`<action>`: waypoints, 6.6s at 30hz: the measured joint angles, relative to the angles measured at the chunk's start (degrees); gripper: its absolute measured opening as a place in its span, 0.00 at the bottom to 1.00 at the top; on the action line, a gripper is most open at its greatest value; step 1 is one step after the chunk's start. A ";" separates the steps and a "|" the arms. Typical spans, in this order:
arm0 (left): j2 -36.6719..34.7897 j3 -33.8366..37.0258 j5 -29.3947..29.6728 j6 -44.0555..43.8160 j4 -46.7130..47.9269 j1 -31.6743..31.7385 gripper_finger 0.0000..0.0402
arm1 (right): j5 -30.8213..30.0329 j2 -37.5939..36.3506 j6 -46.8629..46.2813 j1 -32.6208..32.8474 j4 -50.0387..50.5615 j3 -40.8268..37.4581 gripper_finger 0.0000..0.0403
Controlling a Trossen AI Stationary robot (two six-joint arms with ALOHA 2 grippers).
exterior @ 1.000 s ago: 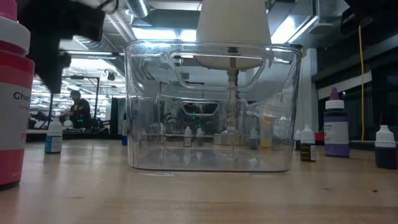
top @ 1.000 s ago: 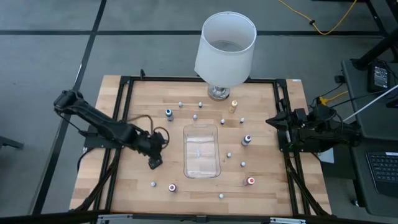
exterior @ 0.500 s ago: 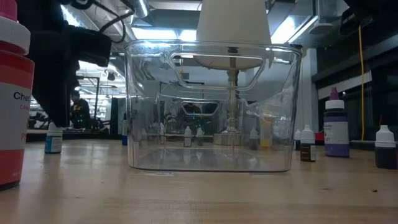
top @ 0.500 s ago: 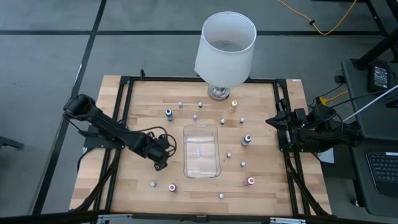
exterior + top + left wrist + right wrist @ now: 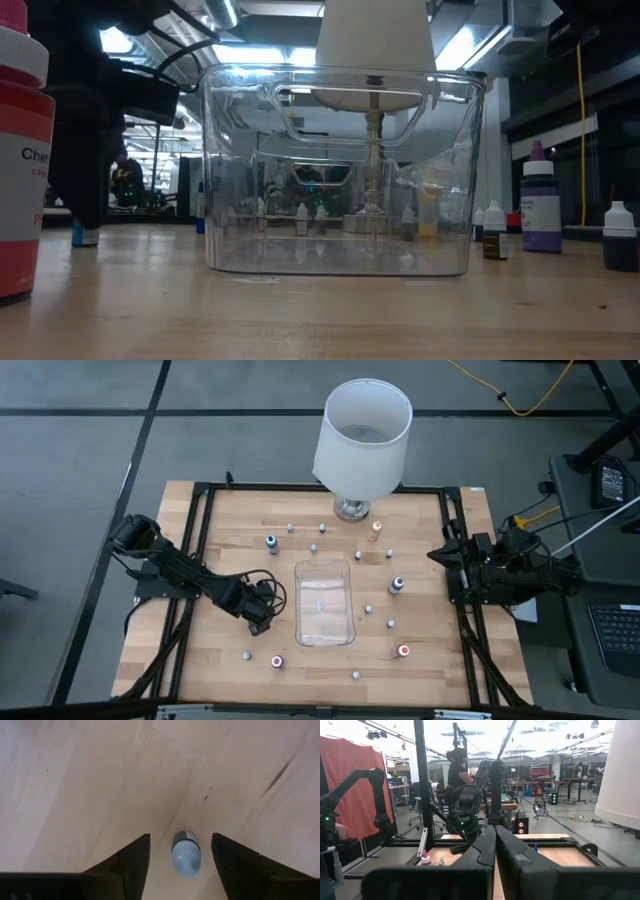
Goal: Pick & Place food coloring
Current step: Put the bottom left small blue food coloring bottle into the transparent bin, then put the bottom left small purple food coloring bottle into the transparent bin
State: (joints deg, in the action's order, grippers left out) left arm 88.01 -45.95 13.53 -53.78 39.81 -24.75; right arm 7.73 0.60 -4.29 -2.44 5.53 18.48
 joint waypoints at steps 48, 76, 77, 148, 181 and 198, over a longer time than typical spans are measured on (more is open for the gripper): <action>0.27 -64.65 -4.73 25.97 32.62 15.31 0.17 | -0.09 0.02 1.97 0.01 3.03 0.00 0.04; 18.55 -41.48 -15.97 50.01 0.42 21.96 0.17 | 4.04 0.02 1.79 -0.01 3.83 0.00 0.04; 18.58 -39.60 -15.78 49.40 -0.31 21.92 0.17 | 4.04 0.02 1.79 0.00 3.83 0.00 0.04; 31.90 -50.54 -15.00 64.89 2.18 19.11 0.21 | 3.82 0.00 4.52 -0.01 4.03 -0.02 0.04; 35.32 -50.56 -14.72 64.02 2.38 20.48 0.35 | 3.91 0.01 4.50 -0.01 6.48 -0.02 0.04; 25.46 -64.52 -6.32 59.75 17.99 19.71 0.38 | 3.96 0.04 4.83 -0.01 7.01 -0.02 0.04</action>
State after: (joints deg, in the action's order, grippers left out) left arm 113.47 -110.48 7.21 5.97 57.80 -5.05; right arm 11.68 0.64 0.54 -2.46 12.54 18.46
